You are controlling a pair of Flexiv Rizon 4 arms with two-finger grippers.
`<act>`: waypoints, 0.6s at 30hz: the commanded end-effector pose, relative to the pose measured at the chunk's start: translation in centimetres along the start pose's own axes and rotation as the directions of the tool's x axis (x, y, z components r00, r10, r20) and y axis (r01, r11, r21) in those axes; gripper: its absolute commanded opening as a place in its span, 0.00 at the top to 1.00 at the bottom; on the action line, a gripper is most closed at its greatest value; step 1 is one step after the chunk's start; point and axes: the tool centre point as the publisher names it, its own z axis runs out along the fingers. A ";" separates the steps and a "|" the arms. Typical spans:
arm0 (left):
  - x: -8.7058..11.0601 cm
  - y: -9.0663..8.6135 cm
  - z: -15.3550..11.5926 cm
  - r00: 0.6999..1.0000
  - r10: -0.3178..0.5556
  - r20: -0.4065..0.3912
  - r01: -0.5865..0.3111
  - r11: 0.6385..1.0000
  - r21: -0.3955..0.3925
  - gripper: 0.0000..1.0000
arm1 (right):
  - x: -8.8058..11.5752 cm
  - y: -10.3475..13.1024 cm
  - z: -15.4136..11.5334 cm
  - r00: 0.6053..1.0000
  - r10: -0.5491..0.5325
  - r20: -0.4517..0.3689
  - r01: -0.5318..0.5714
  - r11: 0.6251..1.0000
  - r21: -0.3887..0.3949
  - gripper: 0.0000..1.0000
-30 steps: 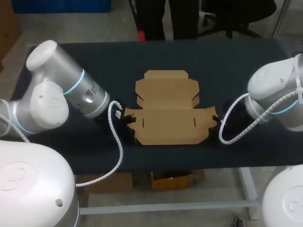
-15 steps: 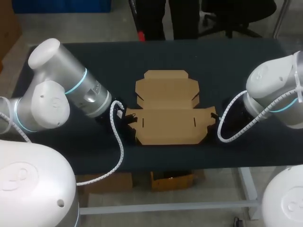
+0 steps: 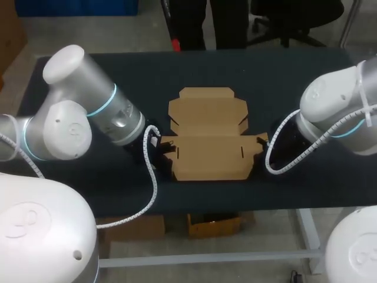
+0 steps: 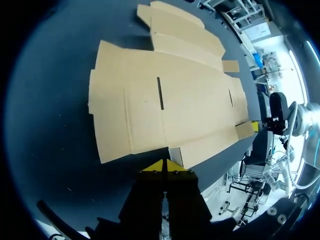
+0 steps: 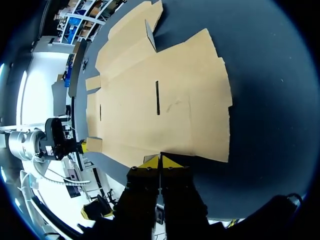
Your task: Assemble the packaging by folding the flat box into shape, placing the metal phone stand inside, and closing the box properly
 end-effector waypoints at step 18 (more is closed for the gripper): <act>0.8 -0.4 0.0 0.994 -0.094 0.064 0.096 0.995 -0.029 1.00 | 0.8 0.0 0.3 0.997 0.062 0.047 -0.064 0.998 0.023 1.00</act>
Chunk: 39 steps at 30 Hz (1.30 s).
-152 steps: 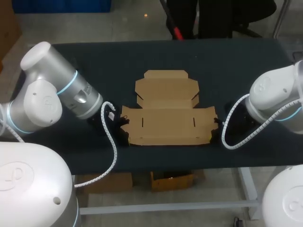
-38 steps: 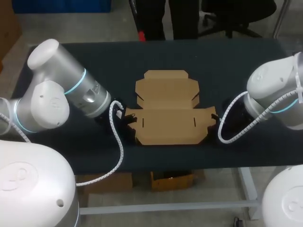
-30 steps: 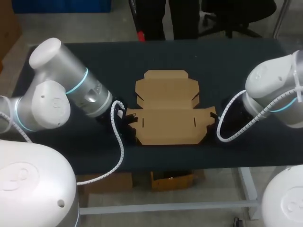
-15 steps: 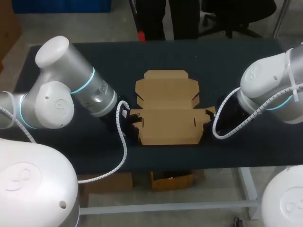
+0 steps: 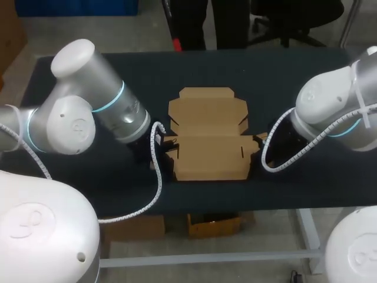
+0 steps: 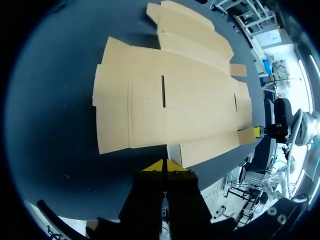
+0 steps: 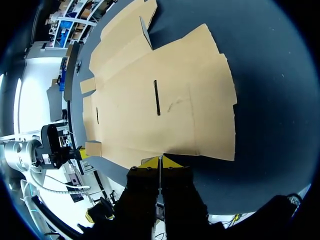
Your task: Assemble the packaging by folding the flat box into shape, placing the metal phone stand inside, and closing the box properly
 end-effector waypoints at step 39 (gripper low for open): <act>2.4 0.8 1.2 0.995 0.083 0.052 -0.081 0.996 -0.045 1.00 | 1.8 -1.7 0.9 0.997 -0.010 0.080 0.008 1.000 0.027 1.00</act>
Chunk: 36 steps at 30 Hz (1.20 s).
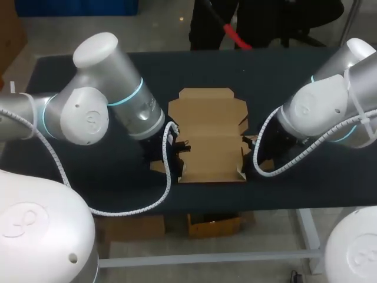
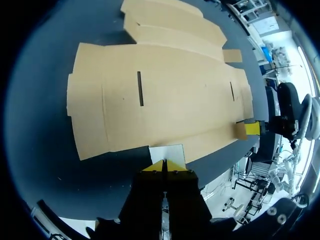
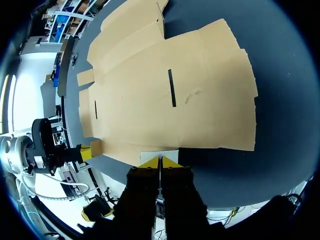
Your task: Assemble the packaging by folding the flat box into shape, placing the metal phone stand inside, and closing the box properly
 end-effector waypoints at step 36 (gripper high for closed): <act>1.2 0.3 1.4 0.999 0.048 -0.015 -0.047 0.998 0.036 1.00 | 0.6 -0.2 2.0 0.998 -0.024 0.049 0.022 0.999 0.031 1.00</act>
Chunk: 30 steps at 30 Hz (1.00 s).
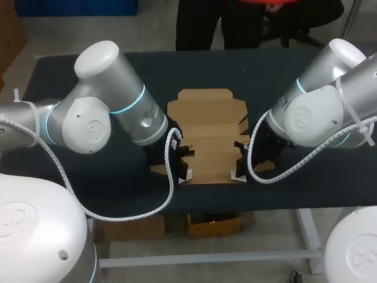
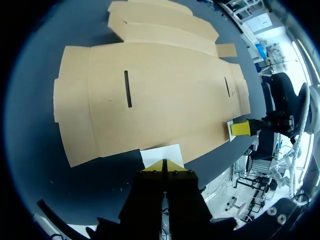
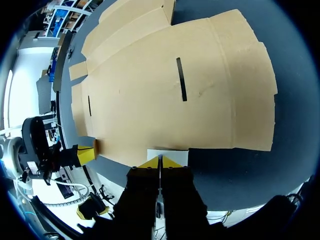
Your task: Assemble the packaging by folding the flat box into shape, placing the metal phone stand inside, and closing the box properly
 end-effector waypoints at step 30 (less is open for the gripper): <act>0.4 -0.6 2.6 0.999 0.038 0.023 -0.039 0.999 0.020 1.00 | -0.9 -0.5 1.1 1.000 0.006 0.030 -0.006 1.000 0.006 1.00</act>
